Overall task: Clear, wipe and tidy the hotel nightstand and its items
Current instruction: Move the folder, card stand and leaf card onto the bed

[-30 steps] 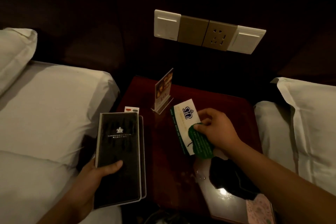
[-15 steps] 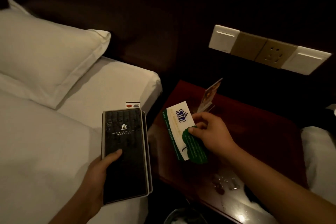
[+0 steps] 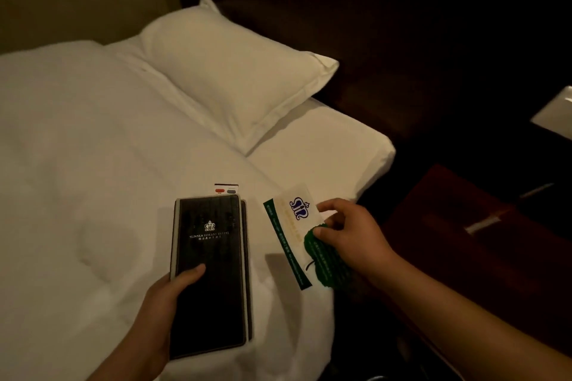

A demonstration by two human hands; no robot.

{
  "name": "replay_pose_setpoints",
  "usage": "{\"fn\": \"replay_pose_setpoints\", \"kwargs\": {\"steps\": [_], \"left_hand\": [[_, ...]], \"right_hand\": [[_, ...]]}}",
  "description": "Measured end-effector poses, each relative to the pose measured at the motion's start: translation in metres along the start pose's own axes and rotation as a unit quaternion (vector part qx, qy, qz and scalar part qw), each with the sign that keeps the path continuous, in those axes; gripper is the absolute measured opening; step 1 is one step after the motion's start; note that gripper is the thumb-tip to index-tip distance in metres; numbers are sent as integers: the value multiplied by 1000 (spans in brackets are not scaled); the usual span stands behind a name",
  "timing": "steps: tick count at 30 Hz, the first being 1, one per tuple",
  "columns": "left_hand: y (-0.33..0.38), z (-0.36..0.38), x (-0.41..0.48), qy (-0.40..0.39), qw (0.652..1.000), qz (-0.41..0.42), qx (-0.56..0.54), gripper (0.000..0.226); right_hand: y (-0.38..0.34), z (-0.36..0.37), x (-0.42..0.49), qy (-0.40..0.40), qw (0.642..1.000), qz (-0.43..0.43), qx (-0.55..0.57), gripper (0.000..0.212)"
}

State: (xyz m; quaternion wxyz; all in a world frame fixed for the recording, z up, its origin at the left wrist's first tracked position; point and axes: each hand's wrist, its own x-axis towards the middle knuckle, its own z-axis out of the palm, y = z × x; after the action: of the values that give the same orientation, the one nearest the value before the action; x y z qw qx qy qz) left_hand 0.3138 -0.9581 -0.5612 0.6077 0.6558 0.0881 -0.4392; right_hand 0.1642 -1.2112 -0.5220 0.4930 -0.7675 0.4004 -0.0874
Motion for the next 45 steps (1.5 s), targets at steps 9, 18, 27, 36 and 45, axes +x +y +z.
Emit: {"fn": "replay_pose_setpoints", "kwargs": {"steps": [9,18,27,36,45], "left_hand": [[20,-212,-3,110,993,7,29,54],[41,-363,12,285,938,55,187,49],[55,-434,26,437,836,169,285,15],[32,-383,30,274,854,185,402,26],[44,-328,46,213,803,165,531,66]], "right_hand": [[-112,168,11,-110,986,-59,-113,32],[-183,327,26,-162,966,-120,-164,31],[-189,430,44,-159,953,-137,-216,41],[-175,426,45,-87,933,-237,-256,39],[-156,378,41,-103,949,-230,-190,36]]}}
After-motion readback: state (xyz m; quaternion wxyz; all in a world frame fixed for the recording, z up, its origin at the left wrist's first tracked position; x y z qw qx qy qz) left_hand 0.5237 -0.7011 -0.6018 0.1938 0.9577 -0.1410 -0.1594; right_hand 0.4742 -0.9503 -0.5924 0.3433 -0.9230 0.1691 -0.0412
